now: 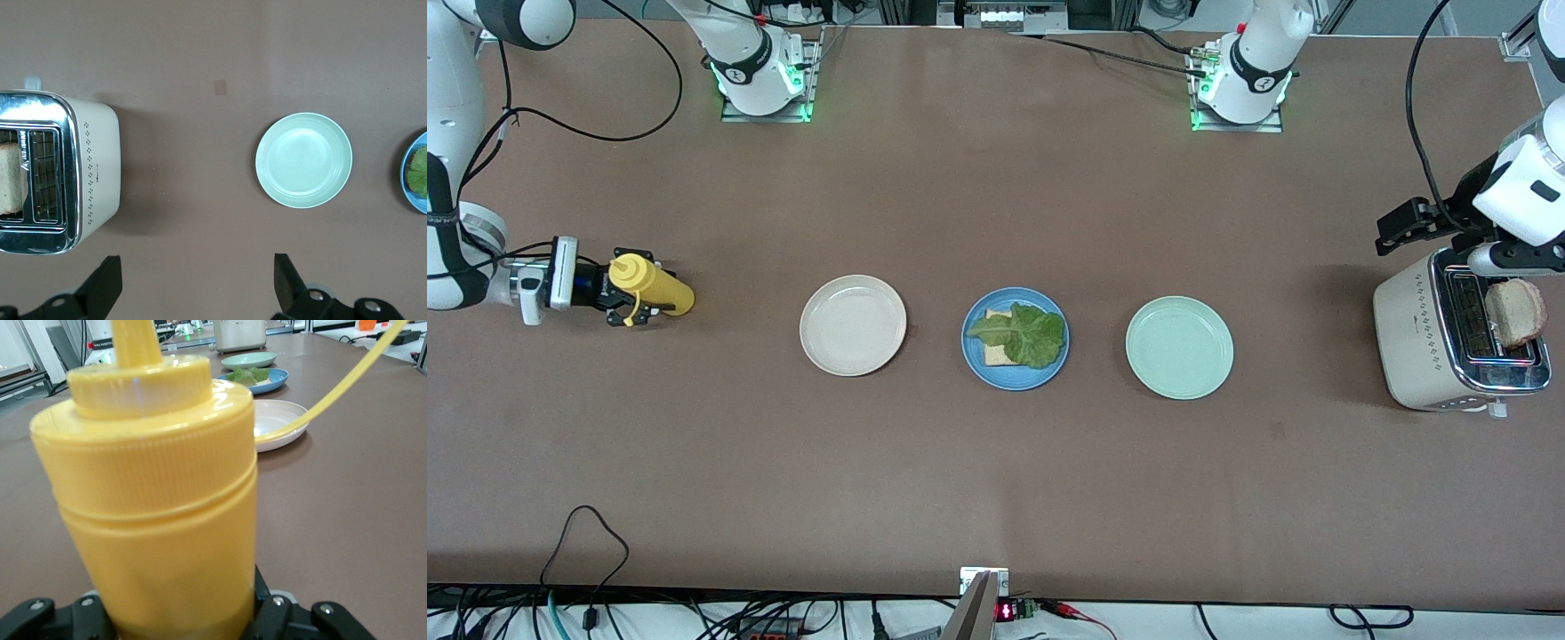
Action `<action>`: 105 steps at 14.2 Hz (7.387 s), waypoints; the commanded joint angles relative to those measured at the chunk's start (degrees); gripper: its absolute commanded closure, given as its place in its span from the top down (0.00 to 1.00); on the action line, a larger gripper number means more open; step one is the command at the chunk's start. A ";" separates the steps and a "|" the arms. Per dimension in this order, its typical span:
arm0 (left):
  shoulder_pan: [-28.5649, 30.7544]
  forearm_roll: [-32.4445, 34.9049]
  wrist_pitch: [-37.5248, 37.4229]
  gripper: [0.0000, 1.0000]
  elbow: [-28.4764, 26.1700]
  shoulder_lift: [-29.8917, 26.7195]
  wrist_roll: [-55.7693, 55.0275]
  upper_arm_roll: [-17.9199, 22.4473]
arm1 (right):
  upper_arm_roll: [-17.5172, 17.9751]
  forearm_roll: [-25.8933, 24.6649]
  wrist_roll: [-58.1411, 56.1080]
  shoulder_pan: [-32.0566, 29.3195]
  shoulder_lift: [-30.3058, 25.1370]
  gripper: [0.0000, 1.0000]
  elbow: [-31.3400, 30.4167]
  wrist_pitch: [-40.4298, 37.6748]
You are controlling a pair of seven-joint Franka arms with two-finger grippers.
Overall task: Make sandwich in blue plate with both arms
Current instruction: 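Grasp the yellow squeeze bottle with the right gripper and lift it, then tilt the yellow bottle over the lettuce on the blue plate, then return the yellow bottle to its spot with the right gripper, then pull the second bread slice from the toaster with the left gripper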
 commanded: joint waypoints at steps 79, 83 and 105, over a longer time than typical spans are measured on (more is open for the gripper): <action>29.93 -0.74 6.03 0.81 9.81 25.79 38.88 0.51 | 22.06 -9.29 0.78 -19.90 -7.30 0.01 -5.91 8.39; 29.75 -0.74 5.77 0.58 9.64 26.76 38.79 0.34 | 22.06 -9.12 0.78 -21.30 -5.28 0.04 -5.39 8.39; 26.51 -13.98 -20.62 0.01 21.87 20.16 7.01 -24.43 | 17.93 -12.09 8.84 -23.59 -5.97 1.00 10.33 -5.93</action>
